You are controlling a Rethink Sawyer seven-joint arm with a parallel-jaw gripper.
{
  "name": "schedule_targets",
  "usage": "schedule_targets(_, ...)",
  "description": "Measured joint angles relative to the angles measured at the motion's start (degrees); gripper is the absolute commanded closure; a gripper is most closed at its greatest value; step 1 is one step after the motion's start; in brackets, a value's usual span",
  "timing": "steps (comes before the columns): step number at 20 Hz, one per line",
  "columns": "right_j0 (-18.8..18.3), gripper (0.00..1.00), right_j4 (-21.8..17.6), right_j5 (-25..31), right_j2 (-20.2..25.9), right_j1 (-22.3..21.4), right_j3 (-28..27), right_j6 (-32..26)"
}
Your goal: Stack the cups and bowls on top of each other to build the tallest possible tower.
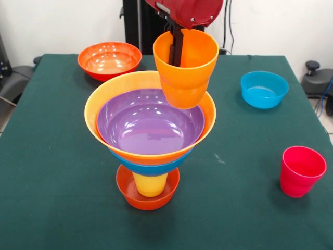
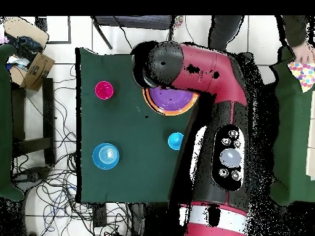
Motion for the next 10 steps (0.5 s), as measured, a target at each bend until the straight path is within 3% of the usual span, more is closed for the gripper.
schedule_targets(10, -1.11, 1.0, -0.9, 0.01, 0.59, -0.01, 0.0, 0.0)
